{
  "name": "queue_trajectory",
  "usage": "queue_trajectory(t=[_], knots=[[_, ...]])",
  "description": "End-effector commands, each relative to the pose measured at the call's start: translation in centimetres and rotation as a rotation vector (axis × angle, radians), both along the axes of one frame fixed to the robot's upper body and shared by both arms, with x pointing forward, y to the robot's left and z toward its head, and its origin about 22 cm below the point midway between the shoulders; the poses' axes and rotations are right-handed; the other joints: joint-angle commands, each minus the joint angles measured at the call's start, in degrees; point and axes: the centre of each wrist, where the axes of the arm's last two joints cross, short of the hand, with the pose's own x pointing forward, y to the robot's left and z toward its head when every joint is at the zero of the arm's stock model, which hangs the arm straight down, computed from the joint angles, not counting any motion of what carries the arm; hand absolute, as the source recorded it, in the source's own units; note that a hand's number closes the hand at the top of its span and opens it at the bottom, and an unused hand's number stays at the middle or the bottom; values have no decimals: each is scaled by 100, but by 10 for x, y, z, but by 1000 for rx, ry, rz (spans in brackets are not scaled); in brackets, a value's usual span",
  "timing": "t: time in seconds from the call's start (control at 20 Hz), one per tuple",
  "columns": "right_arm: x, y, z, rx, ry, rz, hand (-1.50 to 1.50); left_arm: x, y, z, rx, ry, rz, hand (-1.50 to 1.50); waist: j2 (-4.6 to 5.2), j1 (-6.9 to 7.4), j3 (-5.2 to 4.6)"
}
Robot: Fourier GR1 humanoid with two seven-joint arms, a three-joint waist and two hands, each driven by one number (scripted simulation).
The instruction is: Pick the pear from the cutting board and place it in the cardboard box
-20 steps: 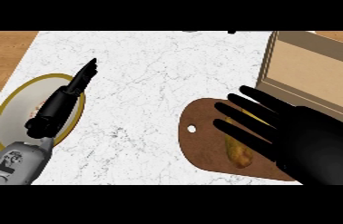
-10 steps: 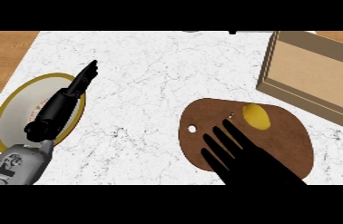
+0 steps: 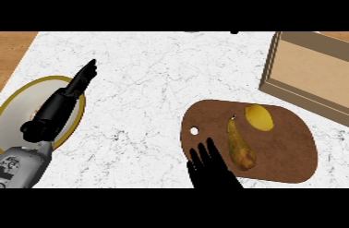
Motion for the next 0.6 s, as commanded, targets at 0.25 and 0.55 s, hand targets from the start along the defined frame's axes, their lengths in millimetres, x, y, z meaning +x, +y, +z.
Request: queue_trajectory(t=[0.25, 0.55], knots=[[-2, 20, -33, -107, -45, -95, -150, -3, -9, -32, 2, -8, -13, 0, 28, -13, 5], [-9, 17, -33, -93, -110, -67, -150, 11, -3, 2, 10, -9, -10, 0, 19, 6, 8]])
